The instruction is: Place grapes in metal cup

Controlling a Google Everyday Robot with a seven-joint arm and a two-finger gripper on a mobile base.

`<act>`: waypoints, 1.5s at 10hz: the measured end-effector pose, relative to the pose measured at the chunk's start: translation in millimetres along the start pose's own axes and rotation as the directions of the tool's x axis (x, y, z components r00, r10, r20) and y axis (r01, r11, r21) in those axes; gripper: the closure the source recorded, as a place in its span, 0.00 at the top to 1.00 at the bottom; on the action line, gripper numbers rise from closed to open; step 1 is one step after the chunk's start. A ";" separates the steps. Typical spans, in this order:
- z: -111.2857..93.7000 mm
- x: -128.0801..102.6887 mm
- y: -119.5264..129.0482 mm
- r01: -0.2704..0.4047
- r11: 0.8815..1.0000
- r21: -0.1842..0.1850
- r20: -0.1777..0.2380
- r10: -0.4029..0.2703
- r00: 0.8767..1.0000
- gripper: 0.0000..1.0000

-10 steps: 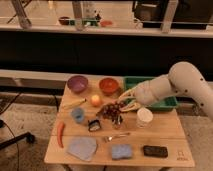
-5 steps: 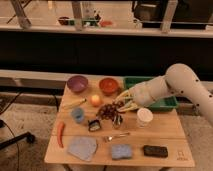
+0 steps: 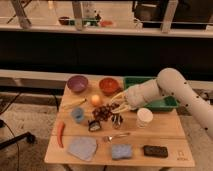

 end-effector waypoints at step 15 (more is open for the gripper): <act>20.6 91.4 9.3 -0.033 0.999 -0.023 -0.059 0.032 0.998 0.20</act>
